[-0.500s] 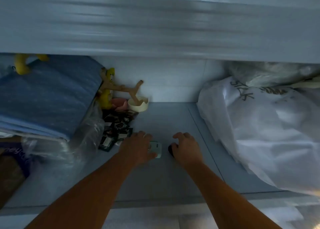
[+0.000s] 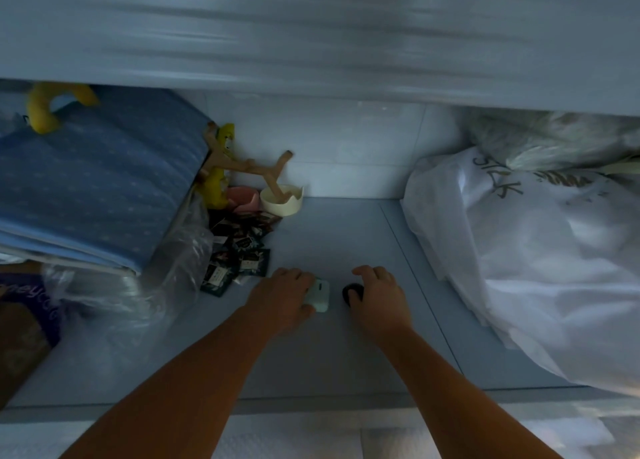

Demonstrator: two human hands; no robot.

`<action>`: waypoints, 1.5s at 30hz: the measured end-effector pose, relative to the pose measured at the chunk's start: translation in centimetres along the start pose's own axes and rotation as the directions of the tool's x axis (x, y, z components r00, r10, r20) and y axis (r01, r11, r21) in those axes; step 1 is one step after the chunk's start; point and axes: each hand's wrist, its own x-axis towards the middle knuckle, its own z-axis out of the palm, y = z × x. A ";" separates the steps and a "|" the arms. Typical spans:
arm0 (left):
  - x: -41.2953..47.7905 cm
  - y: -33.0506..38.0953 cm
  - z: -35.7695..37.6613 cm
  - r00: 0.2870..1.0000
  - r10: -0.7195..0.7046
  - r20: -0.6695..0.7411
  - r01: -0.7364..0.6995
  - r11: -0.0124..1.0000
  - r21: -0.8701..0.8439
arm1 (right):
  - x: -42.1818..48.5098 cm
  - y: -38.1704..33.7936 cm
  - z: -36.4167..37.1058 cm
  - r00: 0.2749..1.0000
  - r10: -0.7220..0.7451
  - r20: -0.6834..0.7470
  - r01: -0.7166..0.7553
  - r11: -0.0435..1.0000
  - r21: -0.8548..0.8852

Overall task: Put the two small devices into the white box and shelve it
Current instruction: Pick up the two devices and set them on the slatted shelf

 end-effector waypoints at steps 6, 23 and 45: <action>0.1 0.1 -0.2 1.000 -0.012 -0.004 0.012 0.999 -0.031 | 0.0 0.4 0.4 0.999 -0.005 0.048 0.006 1.000 -0.017; -0.3 0.0 -0.5 0.998 0.026 -0.061 -0.027 1.000 -0.017 | -0.1 0.6 1.1 0.997 -0.001 0.072 -0.002 0.999 0.040; -4.1 9.1 -3.4 0.962 0.114 -0.250 -0.105 0.993 0.049 | -7.0 5.5 -5.4 0.986 0.089 -0.140 -0.062 0.980 0.188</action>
